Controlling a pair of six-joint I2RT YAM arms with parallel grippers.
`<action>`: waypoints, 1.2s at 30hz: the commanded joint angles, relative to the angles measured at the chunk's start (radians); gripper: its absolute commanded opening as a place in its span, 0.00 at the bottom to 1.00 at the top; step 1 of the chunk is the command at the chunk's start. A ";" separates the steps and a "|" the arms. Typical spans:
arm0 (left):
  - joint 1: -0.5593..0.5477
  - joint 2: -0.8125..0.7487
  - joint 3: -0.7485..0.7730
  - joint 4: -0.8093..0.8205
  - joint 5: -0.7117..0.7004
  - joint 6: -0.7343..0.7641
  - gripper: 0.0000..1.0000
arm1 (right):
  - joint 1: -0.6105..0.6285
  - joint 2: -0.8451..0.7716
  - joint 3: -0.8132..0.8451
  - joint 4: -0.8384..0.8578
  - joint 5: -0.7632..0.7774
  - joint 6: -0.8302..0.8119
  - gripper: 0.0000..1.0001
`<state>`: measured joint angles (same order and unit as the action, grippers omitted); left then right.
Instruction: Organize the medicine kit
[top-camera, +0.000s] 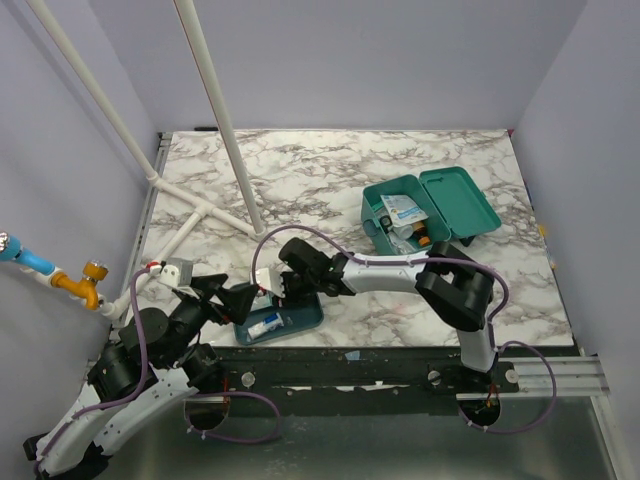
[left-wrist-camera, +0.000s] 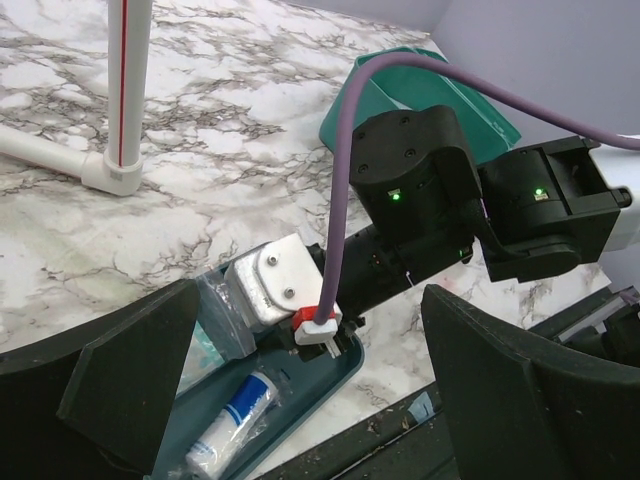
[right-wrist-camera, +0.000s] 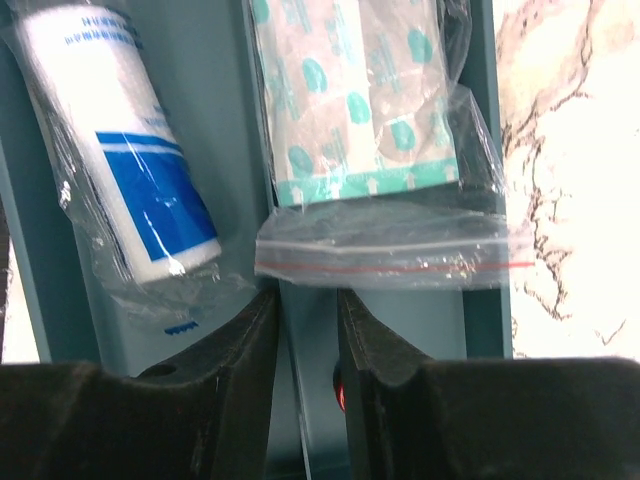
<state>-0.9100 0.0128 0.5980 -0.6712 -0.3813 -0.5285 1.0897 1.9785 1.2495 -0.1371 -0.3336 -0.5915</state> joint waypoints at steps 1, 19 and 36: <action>0.002 -0.068 -0.006 0.007 -0.025 -0.001 0.96 | 0.033 0.037 0.025 0.030 -0.007 0.001 0.33; 0.003 -0.068 -0.005 0.007 -0.025 -0.002 0.96 | 0.060 0.088 0.073 0.038 0.016 0.041 0.13; 0.002 -0.072 -0.003 0.000 -0.039 -0.008 0.96 | 0.062 -0.083 -0.060 0.080 0.133 0.163 0.01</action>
<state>-0.9100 0.0128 0.5980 -0.6716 -0.3912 -0.5289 1.1412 1.9789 1.2320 -0.0719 -0.2729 -0.4965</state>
